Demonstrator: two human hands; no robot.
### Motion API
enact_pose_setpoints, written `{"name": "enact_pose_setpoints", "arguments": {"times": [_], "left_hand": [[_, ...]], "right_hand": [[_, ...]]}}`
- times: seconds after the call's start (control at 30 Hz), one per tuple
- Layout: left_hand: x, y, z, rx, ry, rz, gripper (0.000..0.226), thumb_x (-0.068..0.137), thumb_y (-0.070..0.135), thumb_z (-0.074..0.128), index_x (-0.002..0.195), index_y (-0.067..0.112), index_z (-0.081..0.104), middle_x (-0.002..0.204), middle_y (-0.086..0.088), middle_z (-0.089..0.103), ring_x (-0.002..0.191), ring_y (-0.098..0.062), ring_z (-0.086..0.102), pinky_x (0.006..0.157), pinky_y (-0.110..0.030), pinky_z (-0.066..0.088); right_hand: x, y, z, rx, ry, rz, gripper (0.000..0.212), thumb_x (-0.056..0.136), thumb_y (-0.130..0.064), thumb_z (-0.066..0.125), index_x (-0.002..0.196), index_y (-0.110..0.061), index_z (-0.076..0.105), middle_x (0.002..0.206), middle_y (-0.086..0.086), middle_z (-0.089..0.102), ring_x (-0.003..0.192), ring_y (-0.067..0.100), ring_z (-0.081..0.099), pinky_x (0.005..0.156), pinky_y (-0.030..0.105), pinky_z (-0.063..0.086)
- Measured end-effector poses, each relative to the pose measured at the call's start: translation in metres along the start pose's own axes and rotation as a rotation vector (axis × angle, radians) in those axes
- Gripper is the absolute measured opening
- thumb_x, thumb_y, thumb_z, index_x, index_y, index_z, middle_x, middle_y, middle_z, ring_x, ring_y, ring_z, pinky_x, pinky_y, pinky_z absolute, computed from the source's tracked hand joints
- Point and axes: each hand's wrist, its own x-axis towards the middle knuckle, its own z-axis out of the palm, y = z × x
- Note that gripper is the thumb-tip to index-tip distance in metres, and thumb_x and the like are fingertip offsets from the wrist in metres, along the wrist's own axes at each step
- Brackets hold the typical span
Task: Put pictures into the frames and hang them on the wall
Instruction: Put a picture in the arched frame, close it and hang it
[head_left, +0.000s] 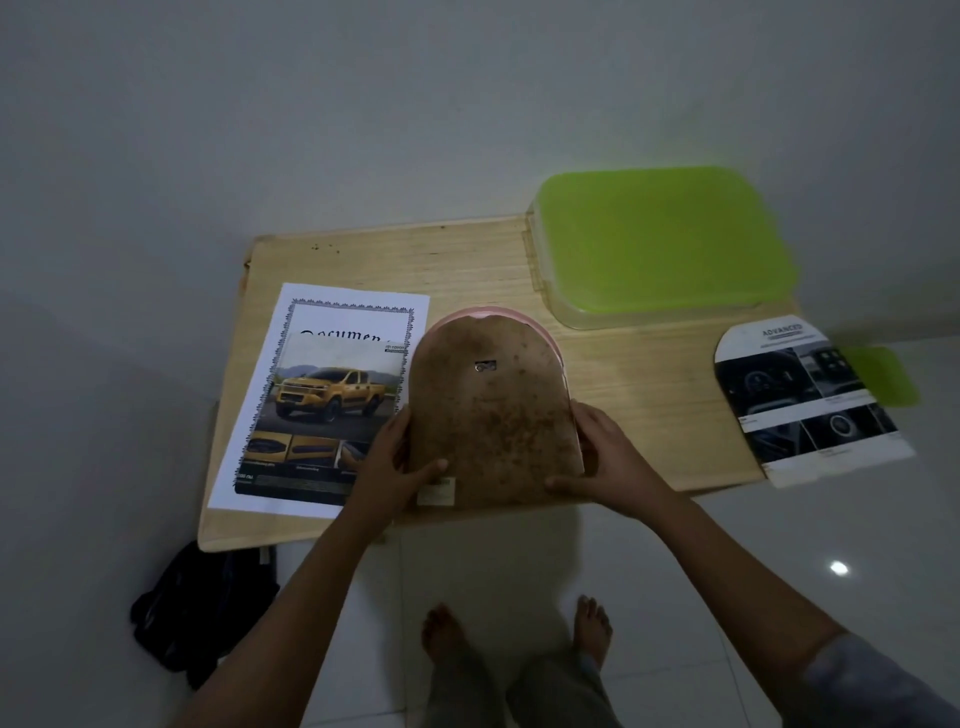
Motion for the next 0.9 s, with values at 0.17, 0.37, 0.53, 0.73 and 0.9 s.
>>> {"name": "enact_pose_setpoints", "arguments": {"times": [0.17,0.37,0.53,0.73,0.9], "left_hand": [[0.0,-0.005,-0.002,0.028,-0.049,-0.021,0.1,0.07,0.008,0.078,0.147,0.019,0.015,0.154,-0.003,0.014,0.14,-0.02,0.021,0.112,-0.036,0.029],[0.002,-0.002,0.005,0.13,0.055,0.03,0.094,0.071,0.012,0.079,0.145,0.014,0.022,0.151,-0.006,0.021,0.137,-0.02,0.027,0.105,-0.026,0.03],[0.005,0.001,0.004,0.212,0.06,0.043,0.095,0.07,0.02,0.08,0.145,0.015,0.022,0.151,-0.007,0.021,0.135,-0.023,0.03,0.105,-0.03,0.032],[0.005,0.005,0.001,0.313,0.005,0.041,0.096,0.074,0.026,0.077,0.147,0.015,0.016,0.153,-0.004,0.013,0.138,-0.022,0.022,0.107,-0.029,0.028],[0.008,0.009,0.0,0.379,-0.021,0.045,0.094,0.075,0.031,0.075,0.148,0.015,0.017,0.15,-0.004,0.014,0.137,-0.022,0.02,0.111,-0.033,0.025]], "right_hand": [[-0.004,-0.001,-0.001,-0.082,-0.077,0.013,0.128,0.054,-0.046,0.085,0.147,-0.027,0.0,0.153,-0.009,0.009,0.137,0.014,0.013,0.111,0.031,0.021],[-0.002,0.005,0.002,0.003,-0.011,0.01,0.115,0.059,-0.041,0.084,0.146,-0.032,0.009,0.151,-0.006,0.018,0.137,0.017,0.02,0.11,0.033,0.026],[0.0,0.006,0.002,0.004,-0.019,0.006,0.112,0.062,-0.038,0.083,0.147,-0.029,0.01,0.15,-0.002,0.017,0.136,0.019,0.02,0.11,0.035,0.025],[-0.001,0.004,0.005,0.006,0.0,0.006,0.102,0.068,-0.043,0.078,0.147,-0.028,0.014,0.151,-0.004,0.018,0.136,0.017,0.02,0.111,0.037,0.025],[-0.003,0.003,0.008,0.026,0.044,0.004,0.095,0.07,-0.049,0.074,0.145,-0.028,0.02,0.15,-0.003,0.025,0.134,0.018,0.026,0.109,0.039,0.029]]}}
